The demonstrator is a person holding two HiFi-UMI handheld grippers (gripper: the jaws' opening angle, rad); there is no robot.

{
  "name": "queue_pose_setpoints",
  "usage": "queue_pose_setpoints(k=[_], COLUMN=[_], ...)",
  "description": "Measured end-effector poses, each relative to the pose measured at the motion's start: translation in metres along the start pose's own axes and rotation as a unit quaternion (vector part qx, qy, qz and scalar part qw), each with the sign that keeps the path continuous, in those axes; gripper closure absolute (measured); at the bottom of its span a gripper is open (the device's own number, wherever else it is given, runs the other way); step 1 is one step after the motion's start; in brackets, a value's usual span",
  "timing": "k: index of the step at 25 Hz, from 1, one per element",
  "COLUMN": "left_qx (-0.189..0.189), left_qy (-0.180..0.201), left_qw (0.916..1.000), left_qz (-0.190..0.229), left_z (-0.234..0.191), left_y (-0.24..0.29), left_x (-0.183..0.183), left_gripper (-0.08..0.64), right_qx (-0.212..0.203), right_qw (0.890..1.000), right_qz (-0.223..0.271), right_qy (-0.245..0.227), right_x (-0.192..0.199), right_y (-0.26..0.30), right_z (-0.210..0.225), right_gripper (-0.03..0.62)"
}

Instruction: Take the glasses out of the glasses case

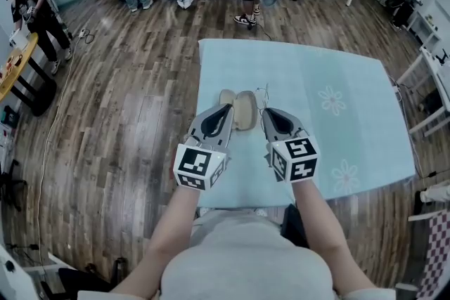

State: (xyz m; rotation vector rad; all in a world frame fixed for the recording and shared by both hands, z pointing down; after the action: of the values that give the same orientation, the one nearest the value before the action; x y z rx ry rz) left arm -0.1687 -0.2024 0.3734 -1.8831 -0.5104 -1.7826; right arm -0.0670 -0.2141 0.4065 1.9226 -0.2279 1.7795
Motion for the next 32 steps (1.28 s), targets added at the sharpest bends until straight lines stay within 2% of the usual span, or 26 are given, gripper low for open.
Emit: queue_pose_setpoints(k=[15,24,32], left_qx=[-0.003,0.009,0.017], left_qy=[-0.001,0.017,0.016], left_qw=[0.9996,0.9991,0.999], left_qz=[0.029,0.038,0.038], left_z=[0.011,0.021,0.031], left_y=[0.005,0.003,0.007], left_x=[-0.019,-0.027,-0.026], left_gripper=[0.552,0.552,0.552], right_qx=[0.001,-0.001,0.006], right_qw=[0.997,0.992,0.989], right_qz=[0.077,0.128,0.148], right_qy=[-0.006,-0.01,-0.006], right_x=[-0.03,-0.037,-0.042], right_y=[-0.041,-0.061,-0.069], right_z=[0.001,-0.002,-0.003], right_gripper=[0.58,0.58,0.58])
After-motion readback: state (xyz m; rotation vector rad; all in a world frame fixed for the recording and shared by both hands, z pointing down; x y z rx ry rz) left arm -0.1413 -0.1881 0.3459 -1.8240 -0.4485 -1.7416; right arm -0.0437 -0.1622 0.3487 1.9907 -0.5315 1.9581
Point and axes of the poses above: the fingertips, and each gripper's own axes: y forward along the fingers, z to its right, x out of its underside, the point moved 1 cm from there along -y, backward along the fingers, and after that the axes turned 3 degrees about z, right-handed, at the moved point
